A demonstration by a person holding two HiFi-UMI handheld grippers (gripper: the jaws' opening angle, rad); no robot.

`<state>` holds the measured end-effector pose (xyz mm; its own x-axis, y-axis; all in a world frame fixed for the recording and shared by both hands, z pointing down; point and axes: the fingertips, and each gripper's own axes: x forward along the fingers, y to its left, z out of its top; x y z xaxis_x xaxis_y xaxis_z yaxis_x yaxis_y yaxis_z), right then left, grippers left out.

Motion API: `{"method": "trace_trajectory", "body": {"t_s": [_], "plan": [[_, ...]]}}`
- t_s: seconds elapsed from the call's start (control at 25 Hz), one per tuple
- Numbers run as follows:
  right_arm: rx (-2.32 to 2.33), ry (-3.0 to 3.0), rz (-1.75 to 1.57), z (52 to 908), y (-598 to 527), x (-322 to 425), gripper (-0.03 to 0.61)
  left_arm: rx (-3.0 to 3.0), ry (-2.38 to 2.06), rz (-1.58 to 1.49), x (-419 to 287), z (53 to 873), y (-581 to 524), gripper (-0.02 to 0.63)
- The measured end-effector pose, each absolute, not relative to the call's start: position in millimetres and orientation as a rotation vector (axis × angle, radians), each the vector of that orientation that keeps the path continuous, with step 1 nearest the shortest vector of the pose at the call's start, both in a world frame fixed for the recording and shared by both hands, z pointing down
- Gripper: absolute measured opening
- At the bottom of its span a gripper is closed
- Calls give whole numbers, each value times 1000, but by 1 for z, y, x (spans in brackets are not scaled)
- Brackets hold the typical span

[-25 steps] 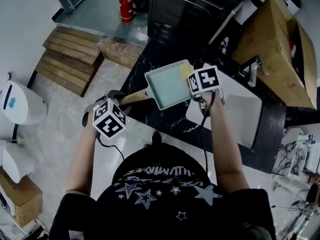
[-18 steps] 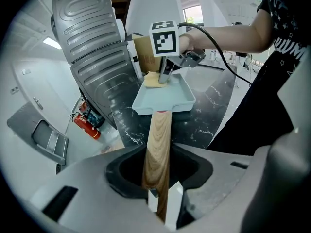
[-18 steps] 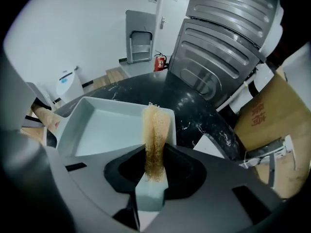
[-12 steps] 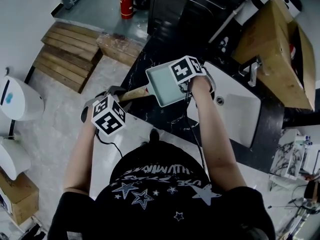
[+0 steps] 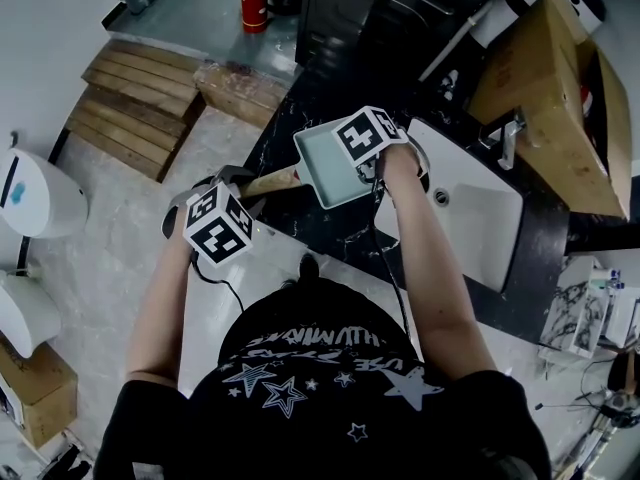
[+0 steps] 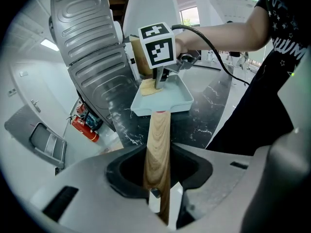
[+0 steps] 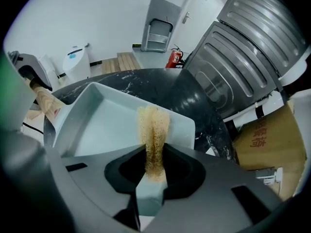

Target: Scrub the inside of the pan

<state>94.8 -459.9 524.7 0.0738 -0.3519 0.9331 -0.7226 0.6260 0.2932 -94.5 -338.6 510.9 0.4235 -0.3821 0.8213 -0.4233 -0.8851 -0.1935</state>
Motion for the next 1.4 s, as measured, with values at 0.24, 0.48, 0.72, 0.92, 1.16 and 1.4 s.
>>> {"method": "trace_trajectory", "body": {"t_s": [0.24,0.48,0.72,0.92,1.16,1.4], "plan": [[881,-1615,441,526,-446,71,81,2618,-742,1478,-95,510,-339,138],[808,-1704,501,526,-434,42,81,2625,-732,1468,-94,511,-339,138],[725,-1768,550,526,-421,12,84,2624,-736,1465,-95,510,-339,138],[700,-1800,702,529,-412,3,87,2629,-730,1451,-94,510,-338,138],[738,-1862,861,530,-407,0,94,2632,-730,1441,-94,510,-338,138],[821,-1924,893,524,-408,3,89,2626,-725,1415,-95,511,-338,138]]}}
